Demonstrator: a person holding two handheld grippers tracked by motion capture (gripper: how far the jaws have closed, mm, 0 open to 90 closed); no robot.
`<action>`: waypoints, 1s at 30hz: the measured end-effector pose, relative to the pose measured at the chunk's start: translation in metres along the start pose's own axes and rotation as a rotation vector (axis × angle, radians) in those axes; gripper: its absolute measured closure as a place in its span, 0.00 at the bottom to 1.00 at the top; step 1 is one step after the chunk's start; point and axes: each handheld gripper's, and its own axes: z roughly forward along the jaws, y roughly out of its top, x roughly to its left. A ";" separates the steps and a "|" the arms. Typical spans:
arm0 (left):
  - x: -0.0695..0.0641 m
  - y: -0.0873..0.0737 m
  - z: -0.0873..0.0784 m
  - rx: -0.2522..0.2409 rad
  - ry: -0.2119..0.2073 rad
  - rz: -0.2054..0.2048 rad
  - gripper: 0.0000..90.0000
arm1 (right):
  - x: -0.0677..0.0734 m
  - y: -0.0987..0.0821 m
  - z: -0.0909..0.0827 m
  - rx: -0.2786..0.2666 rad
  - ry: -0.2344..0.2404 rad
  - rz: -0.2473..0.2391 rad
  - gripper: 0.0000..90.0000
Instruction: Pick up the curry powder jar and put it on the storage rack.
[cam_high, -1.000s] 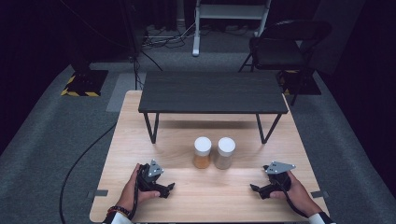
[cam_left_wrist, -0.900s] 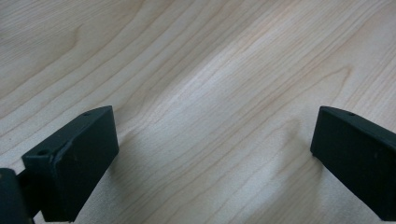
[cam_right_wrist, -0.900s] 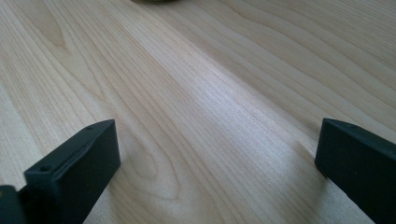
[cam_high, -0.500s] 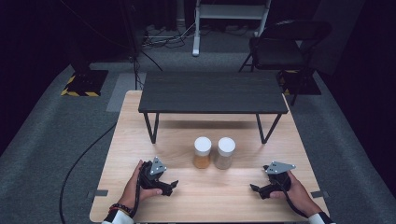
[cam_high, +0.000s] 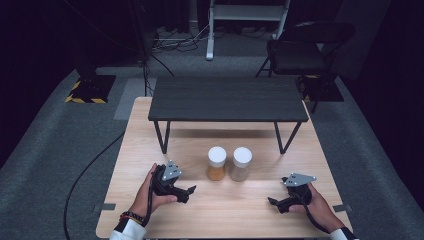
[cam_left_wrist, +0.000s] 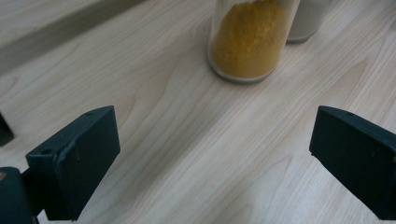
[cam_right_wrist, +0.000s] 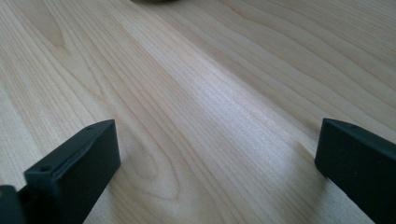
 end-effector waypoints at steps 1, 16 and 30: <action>0.000 0.001 0.000 -0.003 -0.002 0.002 0.02 | 0.000 0.000 0.000 0.000 0.000 0.000 0.00; -0.003 0.021 0.012 -0.049 -0.034 0.018 0.02 | 0.000 0.000 0.000 0.000 0.000 0.000 0.00; -0.004 0.033 0.023 -0.067 -0.050 0.022 0.02 | 0.000 0.000 0.000 0.000 0.000 0.000 0.00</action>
